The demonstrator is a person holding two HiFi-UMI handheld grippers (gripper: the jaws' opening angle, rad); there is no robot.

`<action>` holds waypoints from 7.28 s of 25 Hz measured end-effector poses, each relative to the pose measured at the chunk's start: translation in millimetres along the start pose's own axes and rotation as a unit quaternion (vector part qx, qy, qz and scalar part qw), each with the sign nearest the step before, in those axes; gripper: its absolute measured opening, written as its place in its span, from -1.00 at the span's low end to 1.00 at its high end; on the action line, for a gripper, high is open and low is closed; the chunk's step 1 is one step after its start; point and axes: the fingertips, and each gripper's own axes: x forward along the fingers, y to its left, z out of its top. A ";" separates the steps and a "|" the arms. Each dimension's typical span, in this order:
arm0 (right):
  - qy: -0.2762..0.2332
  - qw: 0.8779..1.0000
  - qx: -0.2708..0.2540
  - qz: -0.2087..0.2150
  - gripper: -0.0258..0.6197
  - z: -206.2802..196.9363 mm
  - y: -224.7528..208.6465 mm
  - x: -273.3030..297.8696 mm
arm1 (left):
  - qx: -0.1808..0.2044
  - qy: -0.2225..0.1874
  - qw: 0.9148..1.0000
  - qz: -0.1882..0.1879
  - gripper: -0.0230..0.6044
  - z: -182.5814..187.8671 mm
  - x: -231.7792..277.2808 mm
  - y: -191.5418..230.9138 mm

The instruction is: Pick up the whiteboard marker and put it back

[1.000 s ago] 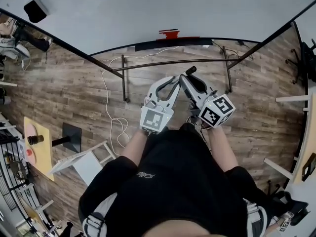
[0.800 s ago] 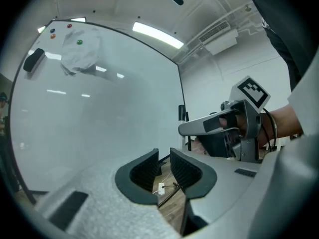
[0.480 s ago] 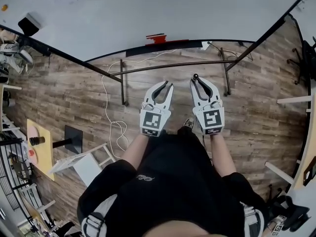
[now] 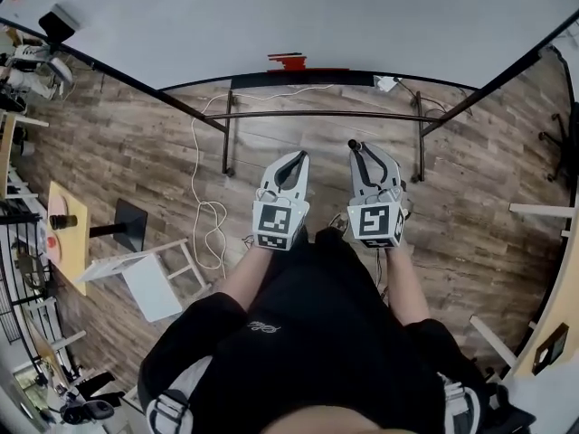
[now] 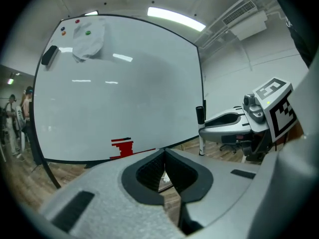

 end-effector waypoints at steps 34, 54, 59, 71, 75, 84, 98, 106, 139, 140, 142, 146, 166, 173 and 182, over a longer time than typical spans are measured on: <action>0.180 0.949 -0.232 0.115 -0.74 -17.3 -20.3 210.9 | -0.089 0.042 0.995 0.007 -0.91 -17.5 152.2 139.6; 0.274 0.880 -0.334 0.199 -0.74 -100.1 -6.2 292.4 | -0.145 0.080 0.978 0.124 -0.91 -47.6 157.3 180.9; 0.275 0.877 -0.337 0.206 -0.74 -107.6 -1.9 303.3 | -0.158 0.088 0.973 0.146 -0.91 -56.0 145.7 187.7; 0.290 0.871 -0.336 0.210 -0.73 -110.1 3.7 313.7 | -0.162 0.087 0.971 0.156 -0.91 -56.7 138.1 203.8; 0.292 0.870 -0.335 0.212 -0.73 -111.2 5.2 315.0 | -0.165 0.088 0.970 0.154 -0.90 -59.0 139.0 201.6; 0.290 0.869 -0.332 0.223 -0.73 -113.0 4.5 315.2 | -0.163 0.091 0.971 0.147 -0.91 -58.9 145.9 195.2; 0.250 0.900 -0.289 0.209 -0.50 -105.8 -7.0 311.5 | -0.153 0.081 0.977 0.128 -0.91 -36.7 170.4 178.3; 0.175 0.959 -0.061 0.216 -0.45 -66.2 -20.9 279.4 | -0.154 0.082 0.976 0.130 -0.91 -28.6 183.2 161.7; -0.014 0.992 0.126 0.019 -0.91 20.4 -36.2 190.5 | -0.100 0.000 0.994 0.033 -0.91 5.7 122.9 127.6; -0.016 0.992 0.127 0.010 -0.91 23.2 -31.6 185.6 | -0.099 -0.001 0.995 0.029 -0.91 3.3 115.0 128.6; -0.018 0.991 0.129 -0.009 -0.91 27.7 -24.0 174.3 | -0.099 -0.001 0.995 0.019 -0.91 -0.9 101.4 130.1; -0.019 0.989 0.142 -0.033 -0.91 37.3 -15.7 150.4 | -0.096 -0.016 0.995 -0.001 -0.91 5.3 84.4 127.8; -0.082 0.991 0.097 -0.053 -0.91 76.8 -59.7 72.3 | -0.060 -0.080 0.995 0.005 -0.91 67.2 62.3 83.4; -0.101 0.988 0.110 -0.046 -0.91 79.4 -70.3 48.0 | -0.064 -0.093 0.994 0.008 -0.91 85.2 58.5 55.4; -0.114 0.986 0.112 -0.040 -0.91 68.7 -83.1 23.7 | -0.058 -0.082 0.995 0.022 -0.91 84.7 53.8 28.1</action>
